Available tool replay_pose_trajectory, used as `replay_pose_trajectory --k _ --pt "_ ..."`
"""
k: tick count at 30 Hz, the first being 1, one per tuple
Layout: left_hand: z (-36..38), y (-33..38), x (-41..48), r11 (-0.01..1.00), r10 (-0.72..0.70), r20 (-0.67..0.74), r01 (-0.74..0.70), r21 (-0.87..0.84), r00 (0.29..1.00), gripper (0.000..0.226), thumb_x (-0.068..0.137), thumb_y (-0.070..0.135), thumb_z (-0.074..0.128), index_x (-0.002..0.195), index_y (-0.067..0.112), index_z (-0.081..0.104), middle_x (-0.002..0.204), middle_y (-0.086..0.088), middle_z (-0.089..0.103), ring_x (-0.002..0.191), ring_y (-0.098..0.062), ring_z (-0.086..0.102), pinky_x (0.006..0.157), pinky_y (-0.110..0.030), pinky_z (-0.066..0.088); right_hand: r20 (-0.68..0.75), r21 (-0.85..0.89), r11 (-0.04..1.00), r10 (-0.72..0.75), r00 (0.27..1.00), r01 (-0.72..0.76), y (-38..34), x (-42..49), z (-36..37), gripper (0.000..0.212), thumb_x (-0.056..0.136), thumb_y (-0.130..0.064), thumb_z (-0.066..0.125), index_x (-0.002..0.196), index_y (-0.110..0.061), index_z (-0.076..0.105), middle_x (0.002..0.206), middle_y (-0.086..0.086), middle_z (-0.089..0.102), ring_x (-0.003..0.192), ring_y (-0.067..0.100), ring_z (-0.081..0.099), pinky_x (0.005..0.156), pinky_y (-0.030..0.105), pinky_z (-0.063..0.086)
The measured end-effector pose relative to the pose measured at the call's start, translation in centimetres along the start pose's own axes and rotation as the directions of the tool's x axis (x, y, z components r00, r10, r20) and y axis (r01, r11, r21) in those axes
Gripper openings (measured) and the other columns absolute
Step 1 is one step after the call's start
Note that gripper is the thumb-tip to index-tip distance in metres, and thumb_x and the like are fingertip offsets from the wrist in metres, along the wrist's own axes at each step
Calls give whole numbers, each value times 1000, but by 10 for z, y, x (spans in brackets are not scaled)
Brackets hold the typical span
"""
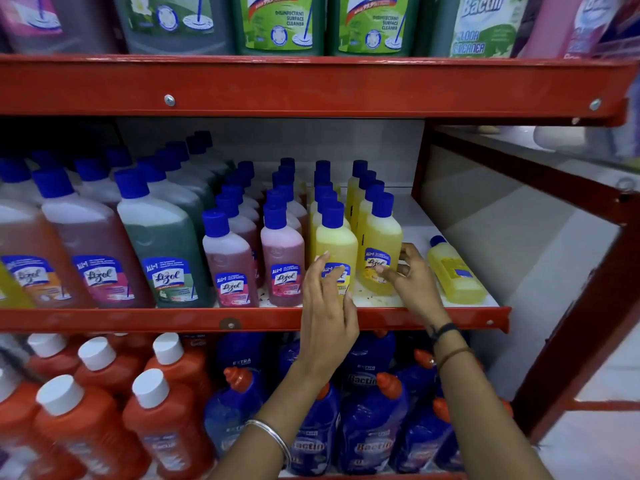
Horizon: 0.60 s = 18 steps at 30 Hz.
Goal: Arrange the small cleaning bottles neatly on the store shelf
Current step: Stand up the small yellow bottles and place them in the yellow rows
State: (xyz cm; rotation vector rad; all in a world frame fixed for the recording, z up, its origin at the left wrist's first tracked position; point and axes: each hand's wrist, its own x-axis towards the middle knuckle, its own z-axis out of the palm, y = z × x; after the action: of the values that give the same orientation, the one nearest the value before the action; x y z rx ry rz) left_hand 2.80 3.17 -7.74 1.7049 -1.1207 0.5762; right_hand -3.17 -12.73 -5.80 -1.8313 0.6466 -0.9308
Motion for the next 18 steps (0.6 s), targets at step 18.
replay_pose_trajectory --k 18 --pt "85 68 32 984 -22 347 81 -157 938 28 90 4 45 117 2 48 116 -18 53 107 -30 53 93 -40 45 -330 -513 828 51 943 -225 11 19 -95 41 86 -29 57 115 0 56 118 30 54 108 44 52 89 40 44"
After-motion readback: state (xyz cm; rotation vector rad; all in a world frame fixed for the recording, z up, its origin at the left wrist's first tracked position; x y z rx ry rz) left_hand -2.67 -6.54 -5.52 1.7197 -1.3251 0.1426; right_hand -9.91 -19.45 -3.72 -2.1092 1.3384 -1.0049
